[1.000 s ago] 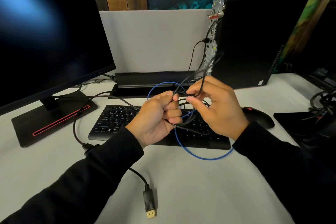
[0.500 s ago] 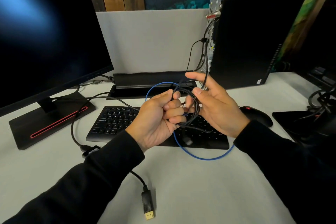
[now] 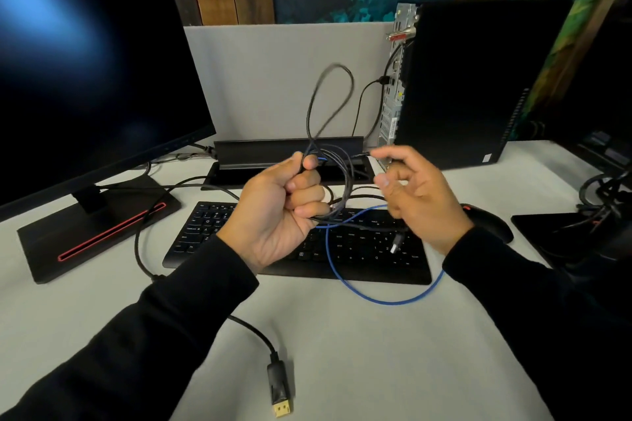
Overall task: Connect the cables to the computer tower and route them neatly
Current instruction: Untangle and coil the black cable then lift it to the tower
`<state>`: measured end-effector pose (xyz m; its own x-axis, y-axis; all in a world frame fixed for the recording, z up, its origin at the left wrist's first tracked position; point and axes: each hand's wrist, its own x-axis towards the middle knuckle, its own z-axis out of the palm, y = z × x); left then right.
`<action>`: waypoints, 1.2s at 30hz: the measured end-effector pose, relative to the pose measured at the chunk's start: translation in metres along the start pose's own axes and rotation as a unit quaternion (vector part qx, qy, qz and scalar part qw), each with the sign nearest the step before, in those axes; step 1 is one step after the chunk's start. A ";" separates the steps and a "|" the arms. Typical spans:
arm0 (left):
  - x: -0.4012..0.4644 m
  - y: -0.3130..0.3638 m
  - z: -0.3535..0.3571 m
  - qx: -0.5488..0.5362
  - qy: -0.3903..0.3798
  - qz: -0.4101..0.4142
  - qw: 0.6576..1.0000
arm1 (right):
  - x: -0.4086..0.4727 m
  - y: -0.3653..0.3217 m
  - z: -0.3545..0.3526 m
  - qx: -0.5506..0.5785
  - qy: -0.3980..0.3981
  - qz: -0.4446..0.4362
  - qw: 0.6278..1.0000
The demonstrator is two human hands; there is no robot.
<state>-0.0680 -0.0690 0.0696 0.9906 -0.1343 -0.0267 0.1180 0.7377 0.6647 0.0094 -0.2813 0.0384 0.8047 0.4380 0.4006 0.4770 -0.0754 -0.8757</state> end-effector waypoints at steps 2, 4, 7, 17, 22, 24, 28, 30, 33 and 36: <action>0.002 0.006 -0.004 0.027 0.020 0.027 0.999 | 0.004 0.017 -0.017 -0.106 0.056 0.014 0.993; 0.003 0.010 -0.007 0.071 0.046 0.057 0.995 | 0.006 0.030 -0.029 -0.196 0.107 0.034 0.974; 0.005 0.016 -0.009 0.097 0.068 0.085 0.989 | 0.010 0.041 -0.039 -0.293 0.191 0.107 0.931; 0.001 0.040 -0.010 0.073 0.075 0.115 0.988 | 0.013 0.062 -0.065 -0.367 0.256 0.253 0.858; 0.004 0.033 -0.012 0.092 0.070 0.134 0.984 | 0.006 0.045 -0.047 -0.392 0.191 0.207 0.876; 0.005 0.029 -0.016 0.130 0.071 0.157 0.976 | 0.008 0.036 -0.034 -0.318 0.138 0.190 0.919; 0.008 0.021 -0.023 0.190 0.073 0.175 0.963 | 0.011 0.002 -0.012 0.134 -0.013 0.278 0.951; 0.009 0.018 -0.024 0.204 0.065 0.169 0.962 | 0.013 -0.017 -0.006 0.234 -0.055 0.249 0.938; 0.010 0.012 -0.026 0.217 0.043 0.160 0.962 | 0.010 -0.034 0.000 0.118 -0.085 0.161 0.976; 0.011 0.007 -0.027 0.222 0.031 0.150 0.963 | 0.005 -0.045 0.004 0.100 -0.089 0.113 0.985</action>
<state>-0.0547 -0.0471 0.0537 0.9792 0.0915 0.1808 -0.2022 0.3793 0.9029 -0.0095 -0.2715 0.0788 0.7996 0.5811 0.1518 0.1997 -0.0189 -0.9797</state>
